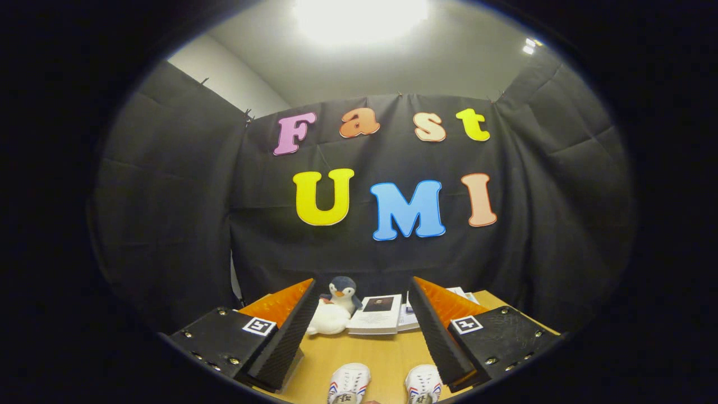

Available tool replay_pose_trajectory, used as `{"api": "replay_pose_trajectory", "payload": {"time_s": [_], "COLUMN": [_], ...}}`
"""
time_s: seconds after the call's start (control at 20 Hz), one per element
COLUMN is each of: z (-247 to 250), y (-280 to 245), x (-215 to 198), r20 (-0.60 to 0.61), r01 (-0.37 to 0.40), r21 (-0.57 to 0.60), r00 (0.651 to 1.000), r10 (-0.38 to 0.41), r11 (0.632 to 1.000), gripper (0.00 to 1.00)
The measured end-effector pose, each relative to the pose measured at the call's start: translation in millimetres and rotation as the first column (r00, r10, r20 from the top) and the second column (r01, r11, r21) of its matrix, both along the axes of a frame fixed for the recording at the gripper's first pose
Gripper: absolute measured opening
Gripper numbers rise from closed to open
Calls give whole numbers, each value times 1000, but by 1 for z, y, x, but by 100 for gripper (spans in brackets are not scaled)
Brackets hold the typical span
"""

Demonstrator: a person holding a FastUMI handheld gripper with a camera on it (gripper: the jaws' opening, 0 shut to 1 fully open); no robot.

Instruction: Open the storage box then place both shoes into the box .Put the left shoe in first, then the right shoe, with the right side of both shoes facing outward in a uniform manner.

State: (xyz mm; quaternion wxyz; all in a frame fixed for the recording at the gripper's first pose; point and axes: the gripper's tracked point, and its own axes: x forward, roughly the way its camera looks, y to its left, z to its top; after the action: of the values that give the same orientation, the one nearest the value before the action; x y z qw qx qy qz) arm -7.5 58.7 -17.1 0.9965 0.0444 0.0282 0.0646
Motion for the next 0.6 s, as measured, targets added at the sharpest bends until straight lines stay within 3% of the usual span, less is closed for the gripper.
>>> {"api": "replay_pose_trajectory", "payload": {"time_s": [0.25, 0.6], "z": [-28, -66], "y": [24, 55], "x": [-2, -4], "r20": [-103, -230], "r01": [-59, -79], "r21": [185, 440], "r00": [992, 953], "r10": [79, 198], "r11": [981, 895], "gripper": [98, 98]}}
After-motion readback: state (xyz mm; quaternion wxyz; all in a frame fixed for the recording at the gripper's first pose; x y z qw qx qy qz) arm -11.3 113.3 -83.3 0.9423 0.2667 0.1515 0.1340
